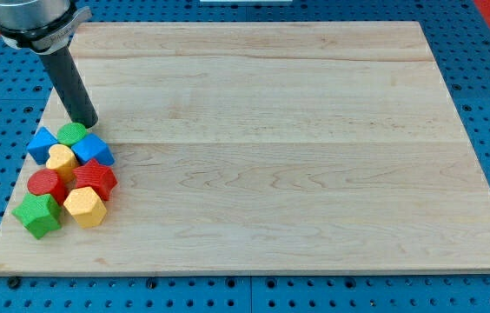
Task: Slide green star down a bit
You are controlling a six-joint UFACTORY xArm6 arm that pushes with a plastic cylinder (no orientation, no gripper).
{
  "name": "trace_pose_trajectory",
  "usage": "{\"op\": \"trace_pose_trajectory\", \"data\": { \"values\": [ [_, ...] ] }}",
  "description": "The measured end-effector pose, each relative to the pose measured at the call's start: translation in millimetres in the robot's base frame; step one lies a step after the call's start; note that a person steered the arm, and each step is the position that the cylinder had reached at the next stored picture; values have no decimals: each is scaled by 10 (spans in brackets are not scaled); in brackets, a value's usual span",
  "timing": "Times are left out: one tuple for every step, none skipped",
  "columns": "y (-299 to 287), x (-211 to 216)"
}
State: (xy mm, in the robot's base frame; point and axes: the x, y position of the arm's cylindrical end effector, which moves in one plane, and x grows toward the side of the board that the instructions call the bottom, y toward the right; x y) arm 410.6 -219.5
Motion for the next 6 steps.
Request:
{"op": "trace_pose_trajectory", "data": {
  "values": [
    [-111,-21],
    [-243,-40],
    [-625,-77],
    [-839,-86],
    [-853,26],
    [-638,766]
  ]
}}
